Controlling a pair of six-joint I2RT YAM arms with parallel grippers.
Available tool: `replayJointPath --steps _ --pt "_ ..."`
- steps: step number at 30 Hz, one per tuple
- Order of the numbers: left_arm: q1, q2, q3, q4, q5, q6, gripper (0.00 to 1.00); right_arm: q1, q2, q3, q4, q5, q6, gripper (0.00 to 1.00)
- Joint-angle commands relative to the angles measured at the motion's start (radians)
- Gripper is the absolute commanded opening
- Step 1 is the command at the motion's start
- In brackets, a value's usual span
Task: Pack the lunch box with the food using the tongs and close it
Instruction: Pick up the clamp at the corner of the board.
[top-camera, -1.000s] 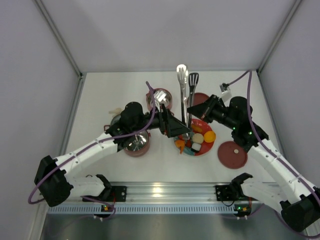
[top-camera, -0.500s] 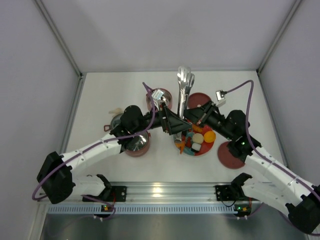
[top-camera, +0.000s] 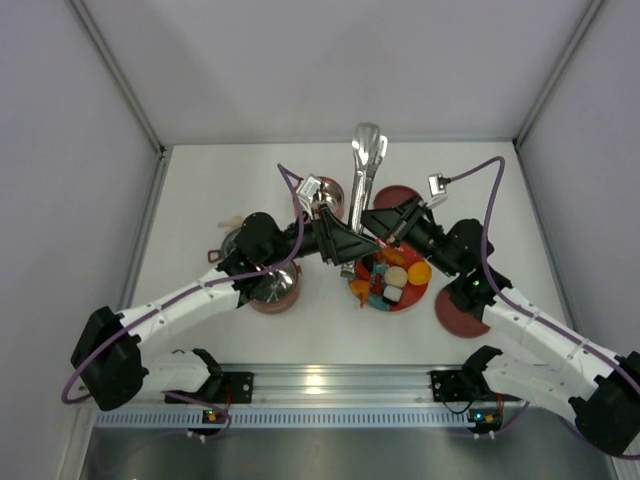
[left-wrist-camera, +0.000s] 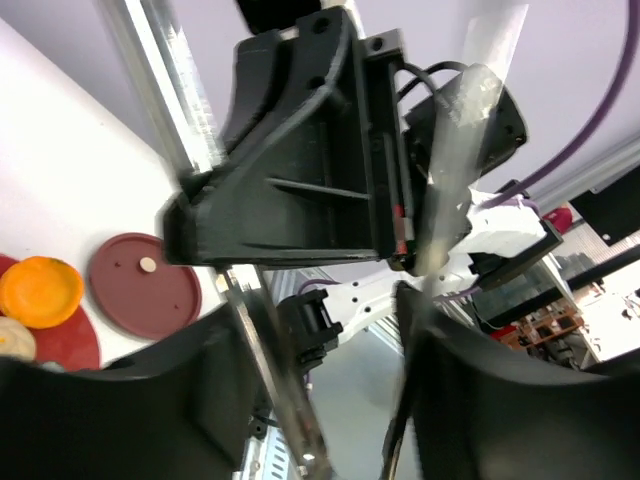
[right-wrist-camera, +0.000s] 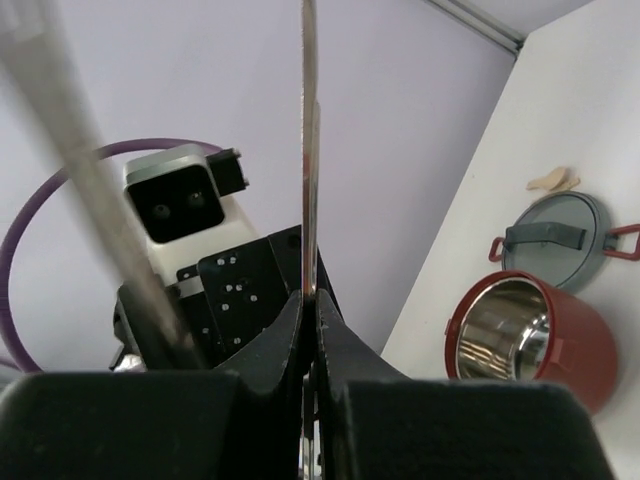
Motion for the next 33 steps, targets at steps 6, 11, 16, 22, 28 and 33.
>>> replayJointPath --steps 6,11,16,22,28,33 --pt "-0.008 -0.066 0.002 0.040 0.034 0.009 0.36 0.015 0.011 0.082 0.074 0.021 -0.085 0.00" --pt "-0.007 -0.067 -0.003 0.051 0.046 -0.004 0.26 0.015 0.012 0.082 0.074 0.004 -0.107 0.00" --pt "-0.007 -0.070 0.000 0.043 0.057 0.001 0.22 0.015 0.015 0.086 0.062 0.001 -0.125 0.08" --pt "-0.007 -0.076 0.000 0.031 0.066 0.009 0.22 0.015 0.020 0.117 0.030 0.025 -0.153 0.21" --pt "-0.007 -0.090 -0.005 0.014 0.066 0.018 0.22 0.015 0.027 0.149 0.004 0.041 -0.168 0.21" --pt "-0.008 -0.099 -0.005 -0.006 0.062 0.028 0.24 0.015 0.034 0.161 -0.010 0.045 -0.176 0.00"
